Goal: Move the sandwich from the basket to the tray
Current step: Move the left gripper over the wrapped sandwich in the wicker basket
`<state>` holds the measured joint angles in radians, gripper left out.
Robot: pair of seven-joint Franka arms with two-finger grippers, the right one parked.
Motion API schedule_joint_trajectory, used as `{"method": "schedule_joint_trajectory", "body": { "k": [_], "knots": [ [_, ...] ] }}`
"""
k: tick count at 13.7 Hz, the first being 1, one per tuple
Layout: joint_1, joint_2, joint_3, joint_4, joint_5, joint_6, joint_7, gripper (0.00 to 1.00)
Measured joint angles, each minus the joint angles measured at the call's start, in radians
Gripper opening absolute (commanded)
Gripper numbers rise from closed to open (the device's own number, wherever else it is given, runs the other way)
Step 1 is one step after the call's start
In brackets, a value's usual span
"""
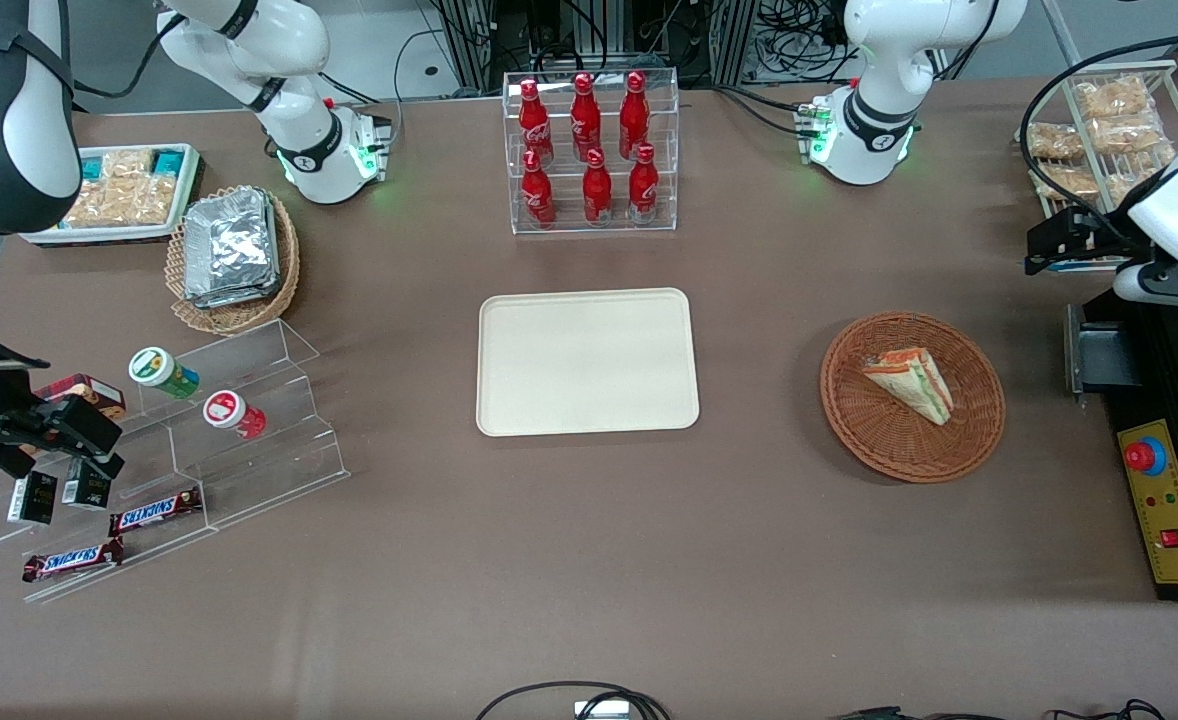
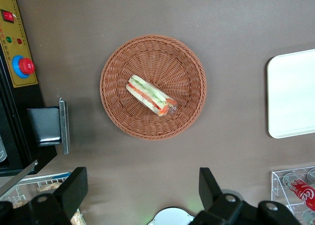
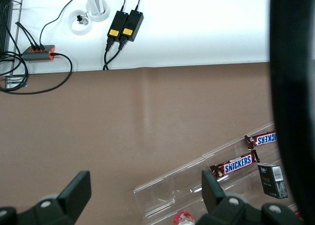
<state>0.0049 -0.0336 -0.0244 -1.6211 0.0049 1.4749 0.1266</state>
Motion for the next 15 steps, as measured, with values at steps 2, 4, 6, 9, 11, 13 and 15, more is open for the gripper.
{"method": "schedule_joint_trajectory", "body": {
  "k": [2,4,6,9,11,13,15],
  "knots": [
    [0.0,0.0,0.001,0.0,0.0,-0.002,-0.01,1.0],
    [0.0,0.004,0.003,0.0,0.0,-0.002,-0.041,1.0],
    [0.0,0.015,0.003,-0.001,0.0,-0.001,-0.063,1.0],
    [0.0,0.039,0.003,-0.051,0.006,0.042,-0.119,1.0],
    [0.0,0.053,0.004,-0.142,0.006,0.141,-0.18,1.0],
    [0.0,0.059,0.004,-0.232,0.006,0.239,-0.26,1.0],
    [0.0,0.059,0.004,-0.304,0.006,0.322,-0.344,1.0]
  ]
}}
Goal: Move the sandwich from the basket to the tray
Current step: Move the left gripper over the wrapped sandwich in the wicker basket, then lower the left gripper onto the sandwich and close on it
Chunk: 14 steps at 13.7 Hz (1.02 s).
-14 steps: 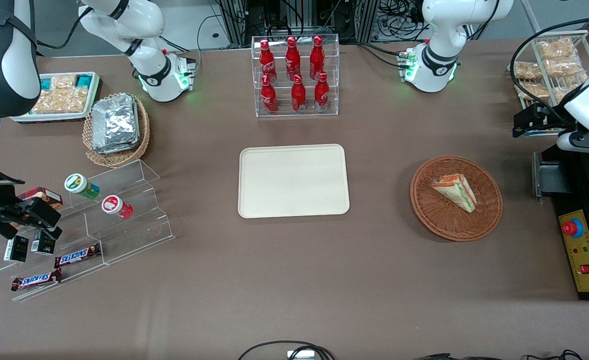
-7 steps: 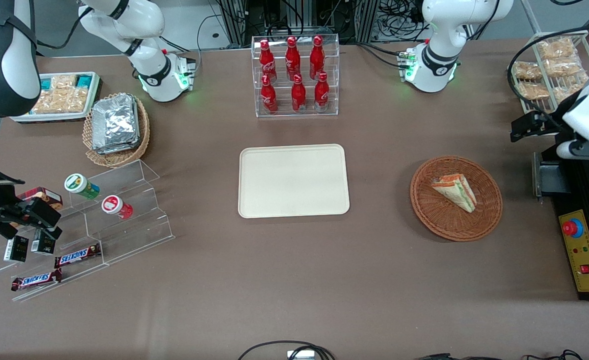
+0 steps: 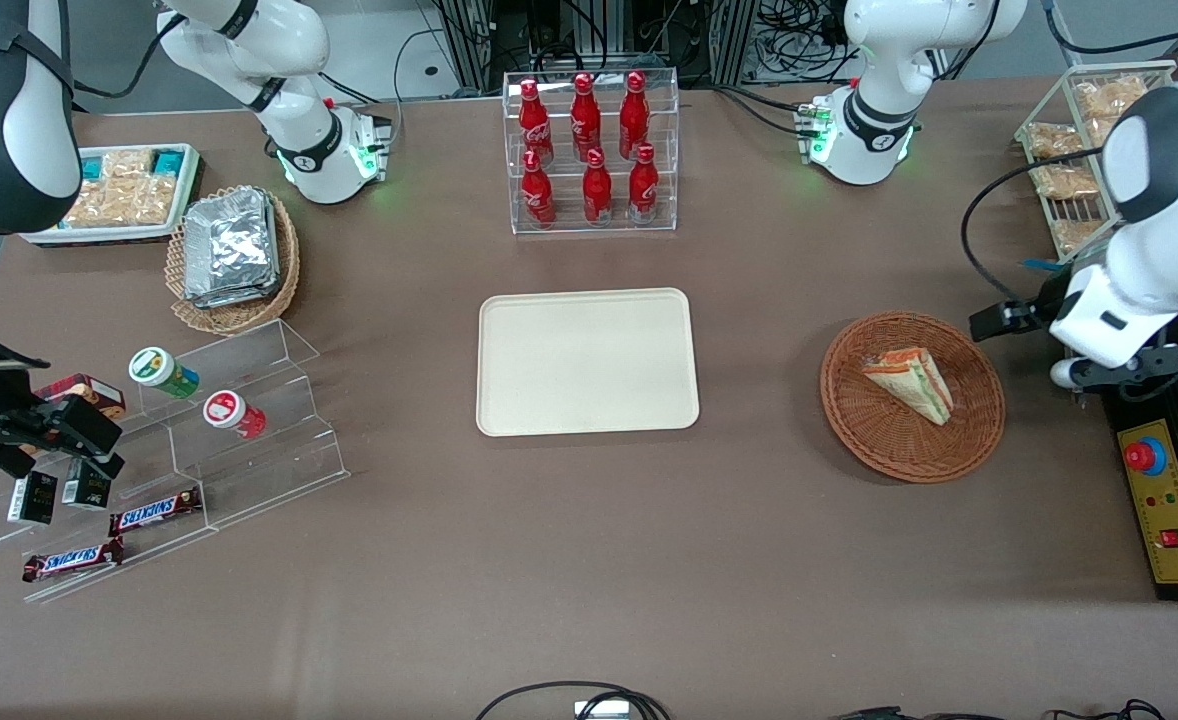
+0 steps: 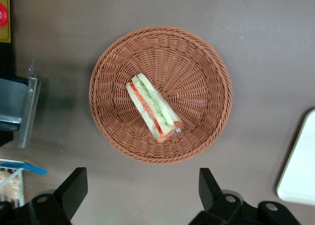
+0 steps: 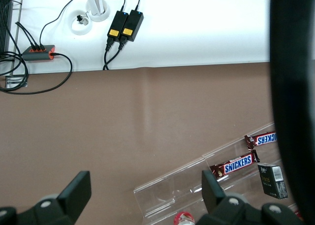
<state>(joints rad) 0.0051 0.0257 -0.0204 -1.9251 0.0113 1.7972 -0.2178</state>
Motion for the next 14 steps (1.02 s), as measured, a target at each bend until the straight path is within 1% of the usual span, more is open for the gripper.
{"method": "schedule_joint_trajectory", "body": {
  "k": [3,7,11,14],
  "knots": [
    [0.0,-0.003,0.0,-0.097,0.0,0.107,-0.109,1.0],
    [-0.002,-0.004,-0.003,-0.2,0.0,0.236,-0.295,1.0],
    [-0.004,-0.001,-0.005,-0.282,0.003,0.351,-0.396,1.0],
    [-0.006,0.018,-0.005,-0.305,0.008,0.394,-0.458,1.0]
  ]
}}
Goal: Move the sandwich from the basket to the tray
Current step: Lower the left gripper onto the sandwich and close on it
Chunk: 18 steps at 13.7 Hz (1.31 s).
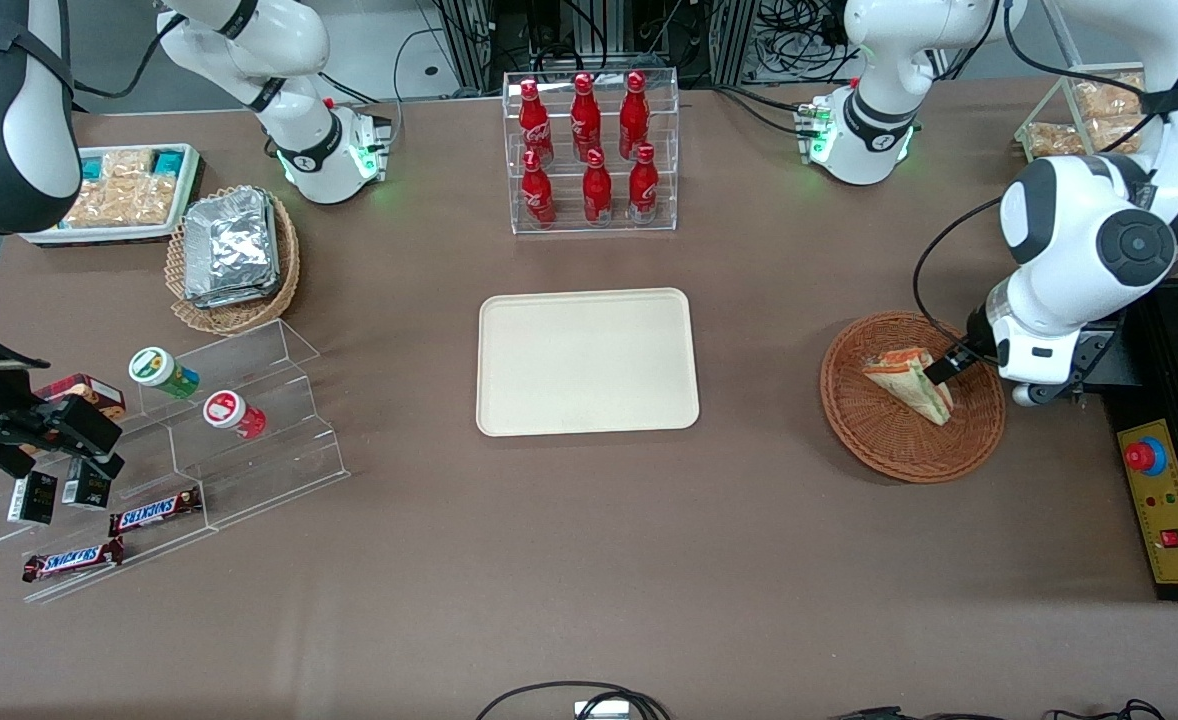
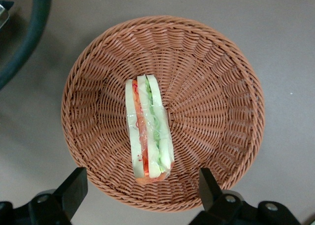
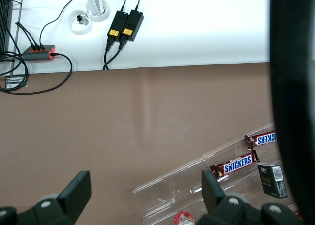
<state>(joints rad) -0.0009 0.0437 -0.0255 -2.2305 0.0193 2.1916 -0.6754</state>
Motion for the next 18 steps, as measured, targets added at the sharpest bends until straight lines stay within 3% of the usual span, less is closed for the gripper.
{"method": "schedule_joint_trajectory", "body": {
  "k": [8,18],
  "knots": [
    [-0.021,0.081,0.0,-0.06,0.023,0.159,-0.112,1.0],
    [-0.021,0.151,0.002,-0.137,0.027,0.319,-0.129,0.97]
  ]
}}
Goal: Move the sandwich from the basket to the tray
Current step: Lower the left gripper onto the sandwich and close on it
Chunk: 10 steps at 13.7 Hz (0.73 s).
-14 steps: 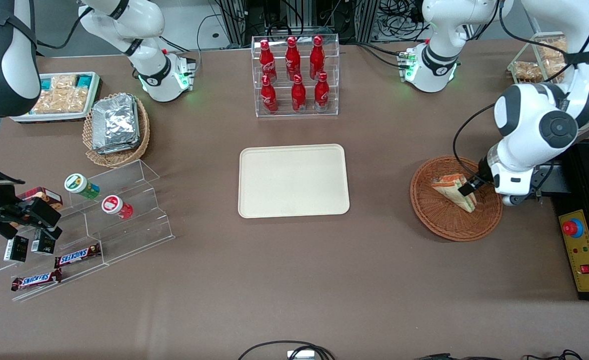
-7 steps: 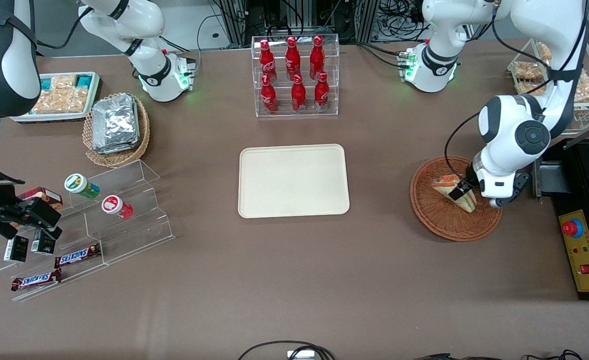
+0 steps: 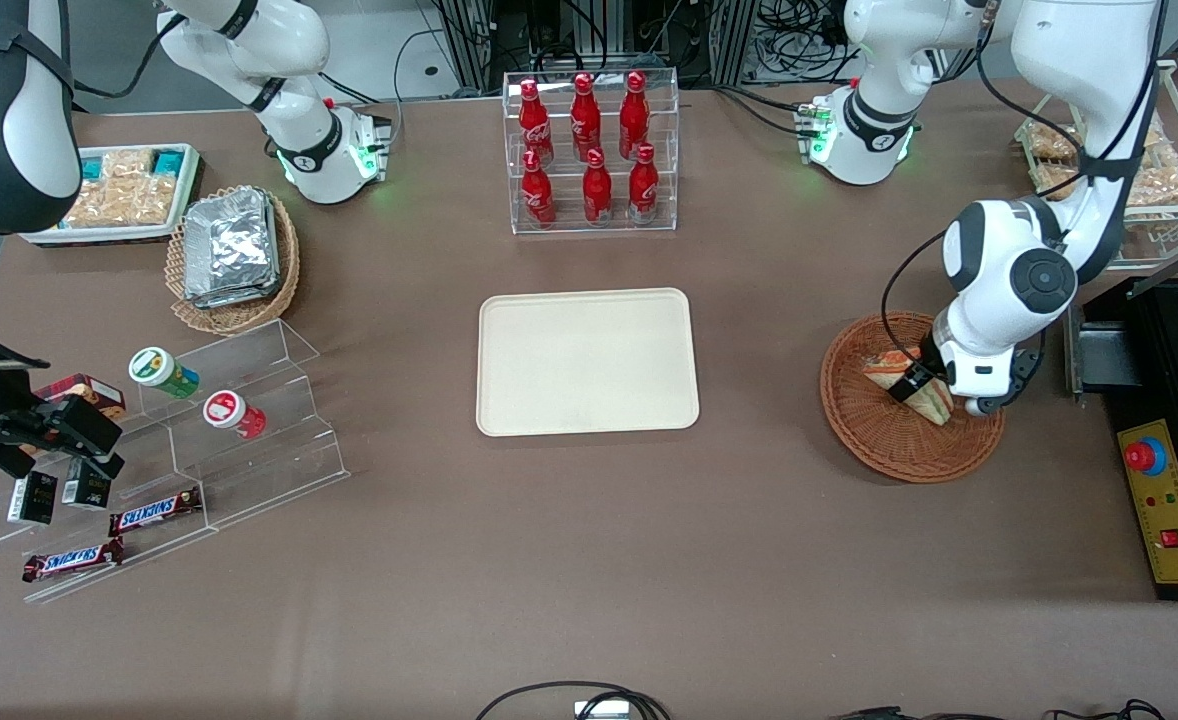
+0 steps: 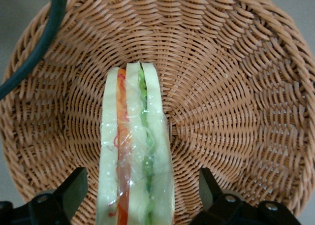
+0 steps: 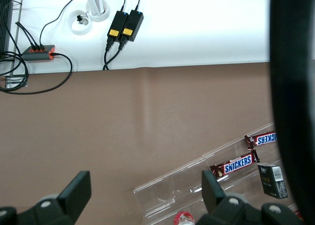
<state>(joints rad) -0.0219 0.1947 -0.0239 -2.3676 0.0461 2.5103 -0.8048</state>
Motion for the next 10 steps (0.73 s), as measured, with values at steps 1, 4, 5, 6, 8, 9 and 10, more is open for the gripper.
{"method": "schedule_joint_trajectory", "body": {
  "k": [1,4,5,6,8,9,10],
  "knots": [
    [0.0,0.01,0.001,0.0,0.0,0.008,0.0,0.9],
    [0.0,0.024,0.003,0.0,0.0,0.013,-0.002,0.32],
    [0.0,0.025,0.004,0.0,0.0,0.013,-0.003,0.0],
    [0.0,0.025,0.004,0.0,0.0,0.013,-0.006,0.0],
    [0.001,0.025,0.004,0.0,0.001,0.013,-0.009,0.0],
    [0.001,0.025,0.004,0.0,0.001,0.013,-0.009,0.0],
    [0.001,0.025,0.004,0.0,0.001,0.013,-0.009,0.0]
  ]
}}
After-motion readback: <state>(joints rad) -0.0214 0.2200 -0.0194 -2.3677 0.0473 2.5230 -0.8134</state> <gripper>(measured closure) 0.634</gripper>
